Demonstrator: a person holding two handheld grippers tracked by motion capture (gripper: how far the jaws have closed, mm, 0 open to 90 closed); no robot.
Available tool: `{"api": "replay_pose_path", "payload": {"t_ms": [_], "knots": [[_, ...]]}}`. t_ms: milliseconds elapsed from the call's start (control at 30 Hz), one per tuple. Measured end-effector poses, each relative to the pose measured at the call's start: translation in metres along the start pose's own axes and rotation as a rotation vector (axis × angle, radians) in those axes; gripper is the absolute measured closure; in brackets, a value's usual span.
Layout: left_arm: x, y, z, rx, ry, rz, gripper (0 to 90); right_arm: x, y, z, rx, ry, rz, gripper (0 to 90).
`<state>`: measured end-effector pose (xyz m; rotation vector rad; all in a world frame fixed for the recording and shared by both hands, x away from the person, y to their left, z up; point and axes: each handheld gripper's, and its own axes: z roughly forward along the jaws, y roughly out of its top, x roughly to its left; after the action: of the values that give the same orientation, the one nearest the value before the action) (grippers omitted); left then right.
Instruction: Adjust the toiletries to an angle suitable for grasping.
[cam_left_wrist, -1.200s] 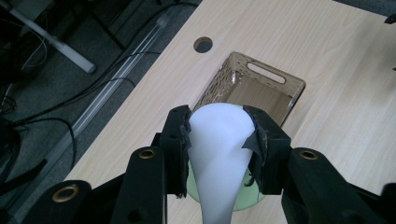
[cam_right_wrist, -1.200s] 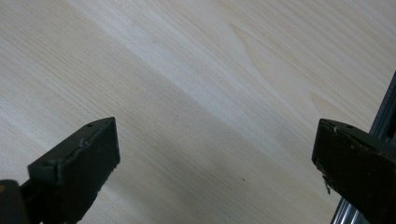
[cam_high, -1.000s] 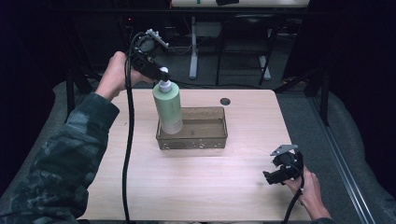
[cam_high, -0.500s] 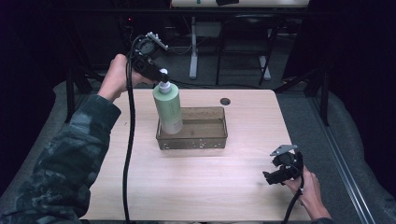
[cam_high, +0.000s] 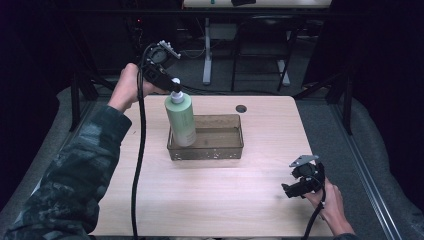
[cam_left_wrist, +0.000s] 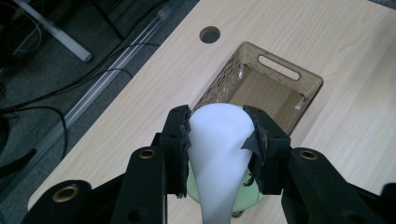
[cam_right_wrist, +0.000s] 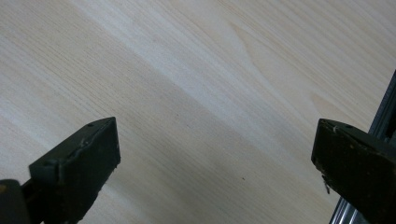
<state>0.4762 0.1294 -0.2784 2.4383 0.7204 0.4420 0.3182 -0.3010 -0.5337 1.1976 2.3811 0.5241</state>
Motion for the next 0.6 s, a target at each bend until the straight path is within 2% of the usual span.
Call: {"api": "replay_pose_path", "payload": {"t_ms": [600], "knots": [[0.003, -0.016, 0.016, 0.012, -0.024, -0.017, 62.9, 0.000, 0.000, 0.001, 0.006, 0.000, -0.005, 0.6]]}}
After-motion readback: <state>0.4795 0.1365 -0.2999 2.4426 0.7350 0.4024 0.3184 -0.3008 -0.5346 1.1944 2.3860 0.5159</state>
